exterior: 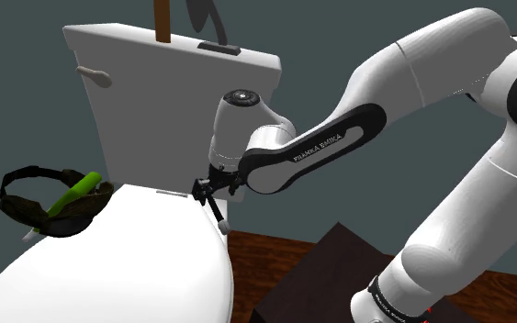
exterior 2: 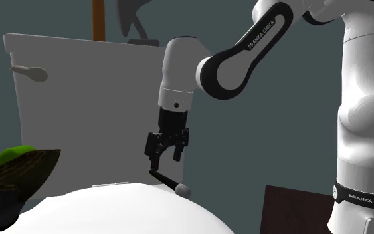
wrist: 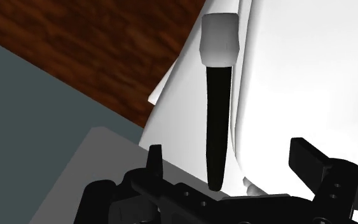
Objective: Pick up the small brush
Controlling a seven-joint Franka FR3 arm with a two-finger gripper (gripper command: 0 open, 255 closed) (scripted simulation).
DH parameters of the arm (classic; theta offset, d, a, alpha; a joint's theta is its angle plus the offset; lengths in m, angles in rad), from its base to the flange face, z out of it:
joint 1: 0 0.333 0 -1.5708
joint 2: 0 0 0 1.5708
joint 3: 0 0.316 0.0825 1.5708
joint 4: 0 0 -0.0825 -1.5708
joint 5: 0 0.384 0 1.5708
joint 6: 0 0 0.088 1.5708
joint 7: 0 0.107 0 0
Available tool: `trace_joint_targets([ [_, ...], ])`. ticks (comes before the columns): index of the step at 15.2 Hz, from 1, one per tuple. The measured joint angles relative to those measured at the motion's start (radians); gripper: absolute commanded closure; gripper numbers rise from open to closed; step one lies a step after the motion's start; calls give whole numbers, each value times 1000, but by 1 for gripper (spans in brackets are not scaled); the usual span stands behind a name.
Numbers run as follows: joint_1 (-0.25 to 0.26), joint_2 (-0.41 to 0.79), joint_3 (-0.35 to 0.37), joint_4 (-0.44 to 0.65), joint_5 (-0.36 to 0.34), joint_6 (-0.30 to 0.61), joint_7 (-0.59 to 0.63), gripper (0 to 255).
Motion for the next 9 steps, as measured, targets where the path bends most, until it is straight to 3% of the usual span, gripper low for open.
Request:
trace_joint_targets([
  [7, 3, 99, -13, -5, -134, 74, 109, 0],
  [8, 3, 105, -15, -6, -142, 79, 115, 255],
  [9, 4, 108, -16, -6, -146, 81, 118, 255],
])
